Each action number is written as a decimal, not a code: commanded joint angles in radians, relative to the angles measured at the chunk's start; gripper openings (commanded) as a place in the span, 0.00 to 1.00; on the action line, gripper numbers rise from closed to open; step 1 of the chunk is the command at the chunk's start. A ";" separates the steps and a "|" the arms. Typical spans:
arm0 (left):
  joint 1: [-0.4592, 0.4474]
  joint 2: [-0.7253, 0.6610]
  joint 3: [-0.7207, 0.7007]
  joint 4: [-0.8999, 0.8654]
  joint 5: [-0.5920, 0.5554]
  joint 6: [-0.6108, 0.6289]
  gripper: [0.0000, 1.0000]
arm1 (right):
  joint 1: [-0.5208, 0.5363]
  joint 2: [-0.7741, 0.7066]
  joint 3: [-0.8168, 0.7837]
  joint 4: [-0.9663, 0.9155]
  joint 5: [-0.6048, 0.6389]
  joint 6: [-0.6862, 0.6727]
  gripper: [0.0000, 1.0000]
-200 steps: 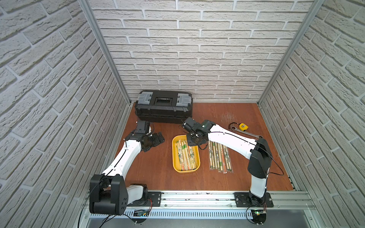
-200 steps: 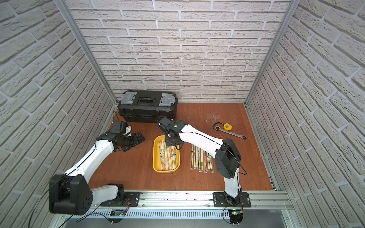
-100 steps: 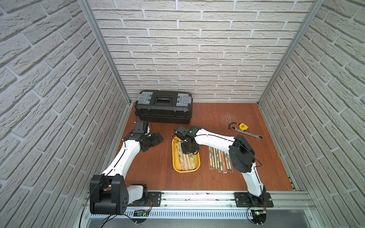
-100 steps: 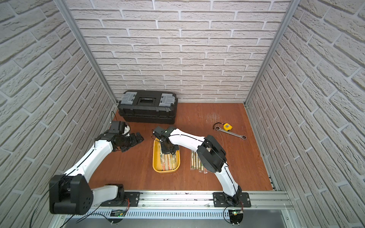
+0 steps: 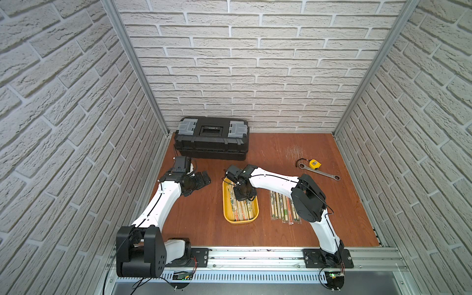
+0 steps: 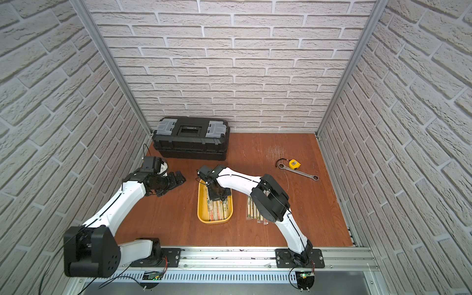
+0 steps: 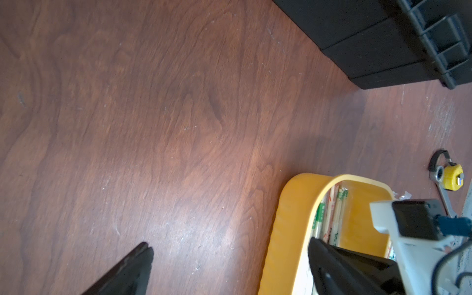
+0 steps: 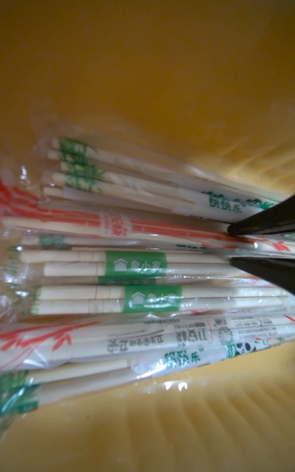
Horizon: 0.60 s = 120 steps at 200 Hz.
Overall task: Take the paired disposable chopsticks out of the storage box
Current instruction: Pick up the paired disposable chopsticks from the storage box.
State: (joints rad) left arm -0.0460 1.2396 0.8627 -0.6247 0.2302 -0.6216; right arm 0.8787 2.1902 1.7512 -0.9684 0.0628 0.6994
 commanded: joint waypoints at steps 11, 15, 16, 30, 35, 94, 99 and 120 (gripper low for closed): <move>0.008 -0.011 -0.015 0.013 0.008 0.009 0.98 | -0.004 -0.001 -0.016 0.006 0.024 -0.001 0.19; 0.008 -0.011 -0.017 0.014 0.009 0.010 0.98 | -0.006 -0.002 -0.019 0.007 0.023 -0.001 0.19; 0.008 -0.011 -0.017 0.014 0.009 0.010 0.98 | -0.006 -0.002 -0.019 0.007 0.023 -0.001 0.19; 0.006 -0.012 -0.019 0.014 0.009 0.008 0.98 | -0.006 0.002 -0.023 0.011 0.020 -0.003 0.19; 0.008 -0.011 -0.019 0.015 0.009 0.008 0.98 | -0.006 0.002 -0.025 0.013 0.019 -0.003 0.18; 0.008 -0.010 -0.022 0.019 0.011 0.006 0.98 | -0.006 -0.014 -0.029 0.020 0.008 -0.003 0.11; 0.008 -0.010 -0.022 0.020 0.012 0.007 0.98 | -0.006 -0.018 -0.030 0.020 0.007 -0.003 0.11; 0.008 -0.009 -0.024 0.020 0.012 0.005 0.98 | -0.006 -0.038 -0.033 0.018 0.003 -0.001 0.09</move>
State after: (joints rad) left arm -0.0456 1.2396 0.8551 -0.6216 0.2321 -0.6220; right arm 0.8742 2.1902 1.7382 -0.9527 0.0647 0.6998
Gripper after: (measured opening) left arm 0.982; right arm 0.105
